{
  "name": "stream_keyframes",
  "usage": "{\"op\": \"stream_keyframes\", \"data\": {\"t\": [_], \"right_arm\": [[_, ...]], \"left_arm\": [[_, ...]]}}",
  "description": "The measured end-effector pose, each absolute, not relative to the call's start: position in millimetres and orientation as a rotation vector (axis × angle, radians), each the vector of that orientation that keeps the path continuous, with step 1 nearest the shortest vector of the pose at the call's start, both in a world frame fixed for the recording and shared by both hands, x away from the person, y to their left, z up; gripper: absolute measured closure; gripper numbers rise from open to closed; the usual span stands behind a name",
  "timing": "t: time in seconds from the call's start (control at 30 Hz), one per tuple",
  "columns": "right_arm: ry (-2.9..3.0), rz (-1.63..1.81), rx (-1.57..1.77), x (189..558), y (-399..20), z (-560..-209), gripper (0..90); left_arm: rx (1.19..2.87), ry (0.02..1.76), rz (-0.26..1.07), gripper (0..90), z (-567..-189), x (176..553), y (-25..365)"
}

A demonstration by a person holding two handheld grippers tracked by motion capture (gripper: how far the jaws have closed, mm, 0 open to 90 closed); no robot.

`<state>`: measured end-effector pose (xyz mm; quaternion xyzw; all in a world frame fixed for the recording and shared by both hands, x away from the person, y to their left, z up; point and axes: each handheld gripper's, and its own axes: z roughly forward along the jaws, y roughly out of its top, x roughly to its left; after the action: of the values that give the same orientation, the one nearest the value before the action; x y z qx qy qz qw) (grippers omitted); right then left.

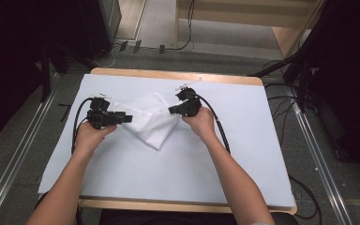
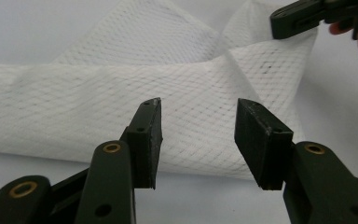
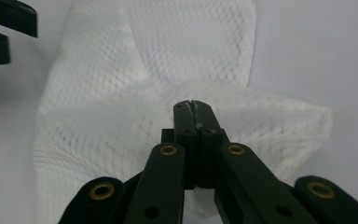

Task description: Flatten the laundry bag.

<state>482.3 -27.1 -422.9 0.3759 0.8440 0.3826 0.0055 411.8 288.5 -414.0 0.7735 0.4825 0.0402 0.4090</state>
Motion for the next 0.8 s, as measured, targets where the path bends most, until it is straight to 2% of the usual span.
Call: {"op": "stream_keyframes", "data": {"t": [0.33,0.53,0.67,0.8], "right_arm": [[2.616,1.307,1.071,446.1,-36.7,-391.6,90.0],[2.619,1.326,0.975,413.2,-37.5,-389.8,90.0],[2.612,1.274,1.018,417.7,-42.8,-398.9,90.0],[2.559,1.258,1.111,440.3,-56.2,-398.8,83.0]], "left_arm": [[1.937,1.221,0.111,51.8,-410.7,408.9,292.8],[1.933,1.225,0.110,51.5,-409.5,406.3,295.2],[1.932,1.225,0.105,51.5,-410.5,406.7,294.0],[1.940,1.221,0.105,51.4,-411.0,407.1,293.4]]}}
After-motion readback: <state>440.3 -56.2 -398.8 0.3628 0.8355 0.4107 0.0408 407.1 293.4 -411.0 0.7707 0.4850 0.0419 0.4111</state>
